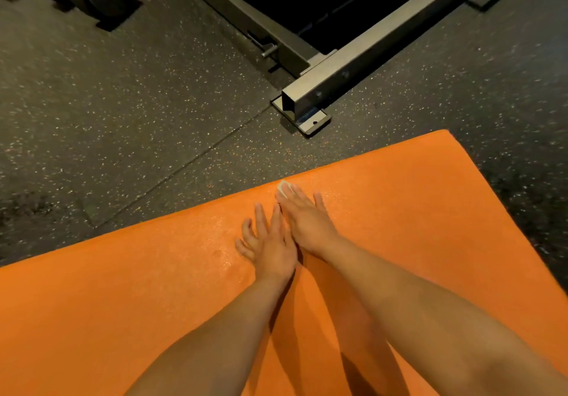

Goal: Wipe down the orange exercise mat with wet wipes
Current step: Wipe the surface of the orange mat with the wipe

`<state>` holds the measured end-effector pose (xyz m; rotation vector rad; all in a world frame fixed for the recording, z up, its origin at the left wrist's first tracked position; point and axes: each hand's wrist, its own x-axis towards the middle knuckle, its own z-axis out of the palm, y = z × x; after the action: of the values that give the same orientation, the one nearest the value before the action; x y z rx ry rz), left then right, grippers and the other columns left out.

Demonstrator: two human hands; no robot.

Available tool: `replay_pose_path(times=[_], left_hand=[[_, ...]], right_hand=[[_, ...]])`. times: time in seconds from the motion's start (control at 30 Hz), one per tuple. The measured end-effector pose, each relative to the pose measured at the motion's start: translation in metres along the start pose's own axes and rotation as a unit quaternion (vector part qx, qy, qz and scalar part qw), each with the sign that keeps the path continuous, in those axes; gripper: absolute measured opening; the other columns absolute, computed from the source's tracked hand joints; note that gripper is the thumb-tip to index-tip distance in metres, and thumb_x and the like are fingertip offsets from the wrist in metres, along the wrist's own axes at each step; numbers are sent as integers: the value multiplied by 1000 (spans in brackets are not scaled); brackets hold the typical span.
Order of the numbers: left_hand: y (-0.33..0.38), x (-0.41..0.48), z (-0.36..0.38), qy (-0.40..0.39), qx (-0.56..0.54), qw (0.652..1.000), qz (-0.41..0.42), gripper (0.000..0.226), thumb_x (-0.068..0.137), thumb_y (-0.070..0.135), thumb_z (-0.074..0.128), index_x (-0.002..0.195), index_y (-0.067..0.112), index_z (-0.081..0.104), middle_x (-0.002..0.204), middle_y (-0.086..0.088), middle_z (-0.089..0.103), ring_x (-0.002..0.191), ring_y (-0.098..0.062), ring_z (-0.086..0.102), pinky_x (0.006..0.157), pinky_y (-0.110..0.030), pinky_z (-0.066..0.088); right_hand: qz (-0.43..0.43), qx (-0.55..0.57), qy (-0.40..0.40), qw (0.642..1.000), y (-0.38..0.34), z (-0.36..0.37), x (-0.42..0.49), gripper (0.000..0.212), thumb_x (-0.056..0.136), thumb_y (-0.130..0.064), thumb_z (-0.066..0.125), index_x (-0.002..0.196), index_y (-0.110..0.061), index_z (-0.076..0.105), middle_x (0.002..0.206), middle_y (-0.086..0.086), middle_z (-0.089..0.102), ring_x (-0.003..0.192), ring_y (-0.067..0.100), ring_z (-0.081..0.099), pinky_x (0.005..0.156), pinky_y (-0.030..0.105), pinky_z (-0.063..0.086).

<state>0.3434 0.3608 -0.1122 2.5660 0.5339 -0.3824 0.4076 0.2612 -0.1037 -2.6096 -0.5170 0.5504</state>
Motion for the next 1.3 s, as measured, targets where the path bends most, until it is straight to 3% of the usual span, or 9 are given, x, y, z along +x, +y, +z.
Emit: replay_pose_path(times=[0.07,0.2,0.37,0.5,0.6,0.8,1.0,1.17,1.3], left_hand=[[-2,1,3,0,7,1000,6,61,101,52,37,156,48,11,166,12,-18,149,-25,-14,114,-57,-13],[-1,1,7,7,38,999,22,65,101,58,31,158,44,3,165,8,-25,149,-28,-16,114,-59,-16],[-5,4,10,19,51,998,20,66,101,46,37,158,44,4,165,7,-23,150,-28,-12,117,-59,-12],[-6,5,9,27,31,998,37,64,101,55,36,158,43,8,167,6,-18,150,-26,-11,116,-57,-14],[-7,1,8,32,24,998,43,64,100,57,35,158,42,12,168,5,-14,150,-25,-11,116,-56,-14],[1,-29,8,41,40,995,87,57,96,41,44,152,37,35,167,7,14,146,-22,11,116,-52,-2],[2,-121,42,3,44,993,110,55,99,39,46,153,32,37,166,6,20,141,-27,26,112,-54,18],[-14,-179,54,-46,106,983,142,57,104,43,34,159,35,18,168,10,7,150,-19,13,114,-51,10],[-15,-220,49,-87,155,975,130,59,104,48,32,159,35,14,168,7,1,149,-22,8,115,-50,12]], right_hand=[[31,-25,35,999,24,-7,2,73,99,-12,44,162,-32,12,169,-13,-3,155,9,-9,124,54,-7],[183,0,116,976,37,-16,4,81,93,-2,41,162,-24,6,170,-5,-9,156,15,-11,123,52,-5],[49,-17,42,998,2,5,0,82,95,-12,48,163,-26,4,169,-10,-11,154,10,-16,119,53,-15],[89,-21,50,995,19,1,-14,82,98,-17,51,163,-26,1,168,-9,-15,155,13,-15,124,48,-6],[136,-8,64,989,14,11,-37,72,104,-22,41,163,-26,-1,168,-8,-17,155,14,-16,123,48,-7],[45,-10,9,999,10,24,-93,68,102,-18,35,162,-33,7,169,-14,-7,155,11,-11,125,46,-6],[174,-16,72,982,26,45,-178,67,106,-22,33,162,-30,-1,167,-11,-16,155,13,-16,124,48,-9],[91,-17,20,996,24,70,-259,66,106,-22,36,162,-32,3,165,-16,-15,154,10,-15,125,48,-6],[209,-22,41,977,38,74,-309,71,104,-15,34,161,-32,-4,166,-16,-21,154,12,-18,124,51,-7]])
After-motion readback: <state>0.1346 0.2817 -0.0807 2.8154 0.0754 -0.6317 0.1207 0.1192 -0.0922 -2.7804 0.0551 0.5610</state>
